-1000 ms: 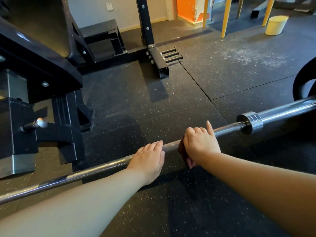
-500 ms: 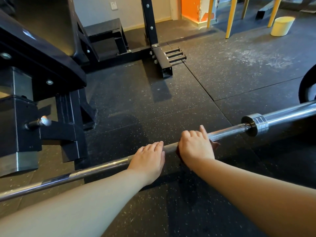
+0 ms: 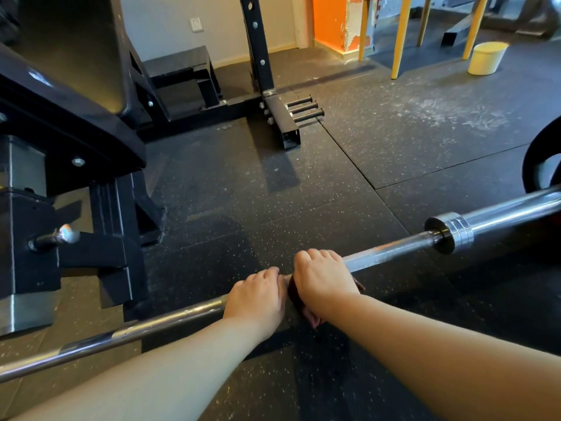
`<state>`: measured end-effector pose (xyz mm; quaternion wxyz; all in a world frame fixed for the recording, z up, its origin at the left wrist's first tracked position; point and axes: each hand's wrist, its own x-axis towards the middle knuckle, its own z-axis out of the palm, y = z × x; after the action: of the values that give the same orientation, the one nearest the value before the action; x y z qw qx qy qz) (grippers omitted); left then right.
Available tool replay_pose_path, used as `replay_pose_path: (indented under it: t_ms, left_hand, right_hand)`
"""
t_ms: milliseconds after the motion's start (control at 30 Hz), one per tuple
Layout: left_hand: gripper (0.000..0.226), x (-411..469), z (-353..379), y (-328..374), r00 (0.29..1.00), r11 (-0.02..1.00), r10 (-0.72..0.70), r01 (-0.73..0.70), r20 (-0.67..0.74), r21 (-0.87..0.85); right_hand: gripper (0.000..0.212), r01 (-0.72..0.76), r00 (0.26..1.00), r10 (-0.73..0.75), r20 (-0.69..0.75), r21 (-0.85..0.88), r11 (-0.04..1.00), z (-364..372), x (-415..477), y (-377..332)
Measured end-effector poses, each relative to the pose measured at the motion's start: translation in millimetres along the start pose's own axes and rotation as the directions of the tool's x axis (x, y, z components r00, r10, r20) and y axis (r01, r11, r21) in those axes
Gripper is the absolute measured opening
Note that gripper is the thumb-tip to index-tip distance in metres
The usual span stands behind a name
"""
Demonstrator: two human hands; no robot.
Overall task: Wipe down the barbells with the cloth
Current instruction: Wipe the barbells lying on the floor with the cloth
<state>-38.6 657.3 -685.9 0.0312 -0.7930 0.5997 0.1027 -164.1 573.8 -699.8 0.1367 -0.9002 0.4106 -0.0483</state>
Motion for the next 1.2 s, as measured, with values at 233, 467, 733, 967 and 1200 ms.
replay_pose_path:
  t_ms: [233,467,733,967,1200]
  left_hand:
    - [0.036,5,5,-3,0.998,0.999,-0.021,0.019,-0.051,-0.039]
    - [0.038,6,7,-3,0.998,0.999,-0.027,0.025,-0.062,-0.029]
    - [0.034,9,7,-1,0.997,0.999,-0.040,0.041,-0.059,0.024]
    - [0.036,6,8,-4,0.998,0.999,0.002,0.001,-0.061,0.043]
    - [0.045,8,9,-5,0.996,1.000,-0.006,0.006,-0.090,0.001]
  right_hand:
    - [0.025,-0.136,0.984,0.149,0.099,-0.122,0.983,-12,22,15]
    - [0.030,0.016,0.982,0.009,0.191,-0.130,0.991,-14,23,4]
    - [0.030,-0.075,0.994,0.076,0.077,-0.015,0.997,-9,18,-6]
    - [0.029,-0.045,0.989,0.049,0.141,-0.033,0.998,-25,12,15]
    - [0.028,-0.386,0.901,0.387,0.195,-0.049,0.921,-46,35,45]
